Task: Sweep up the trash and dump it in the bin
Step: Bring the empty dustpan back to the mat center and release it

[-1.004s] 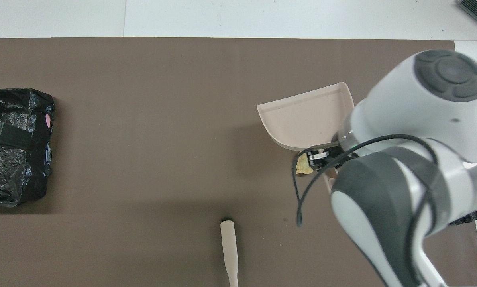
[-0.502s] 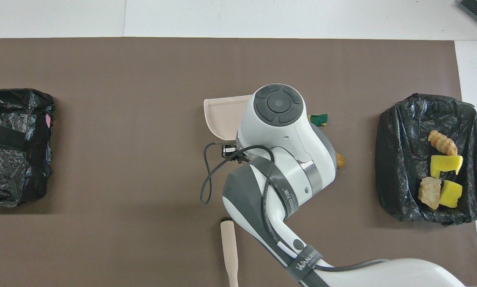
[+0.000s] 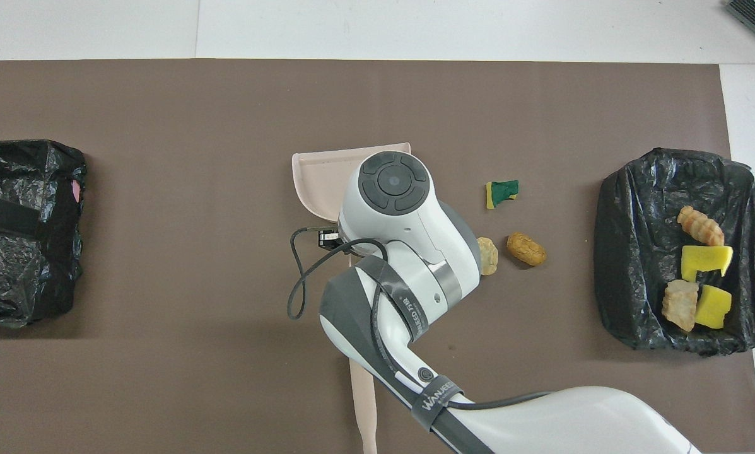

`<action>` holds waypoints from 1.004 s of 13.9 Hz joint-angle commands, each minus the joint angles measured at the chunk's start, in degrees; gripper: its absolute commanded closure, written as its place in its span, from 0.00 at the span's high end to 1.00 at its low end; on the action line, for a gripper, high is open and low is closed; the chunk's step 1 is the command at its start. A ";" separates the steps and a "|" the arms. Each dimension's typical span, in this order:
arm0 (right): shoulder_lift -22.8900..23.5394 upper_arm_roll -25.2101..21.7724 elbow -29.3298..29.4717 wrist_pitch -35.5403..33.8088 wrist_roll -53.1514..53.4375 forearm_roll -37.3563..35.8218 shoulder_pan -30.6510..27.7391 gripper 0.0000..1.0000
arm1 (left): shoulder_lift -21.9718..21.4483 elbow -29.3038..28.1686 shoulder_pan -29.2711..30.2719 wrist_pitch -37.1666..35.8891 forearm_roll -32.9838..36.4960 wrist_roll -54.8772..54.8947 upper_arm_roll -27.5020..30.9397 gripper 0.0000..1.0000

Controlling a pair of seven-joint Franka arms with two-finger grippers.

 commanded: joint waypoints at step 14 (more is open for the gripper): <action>-5.24 -0.22 -0.33 -8.32 -1.91 1.95 -2.89 1.00 | -0.82 -0.28 -1.21 -0.75 0.37 -0.36 0.74 1.00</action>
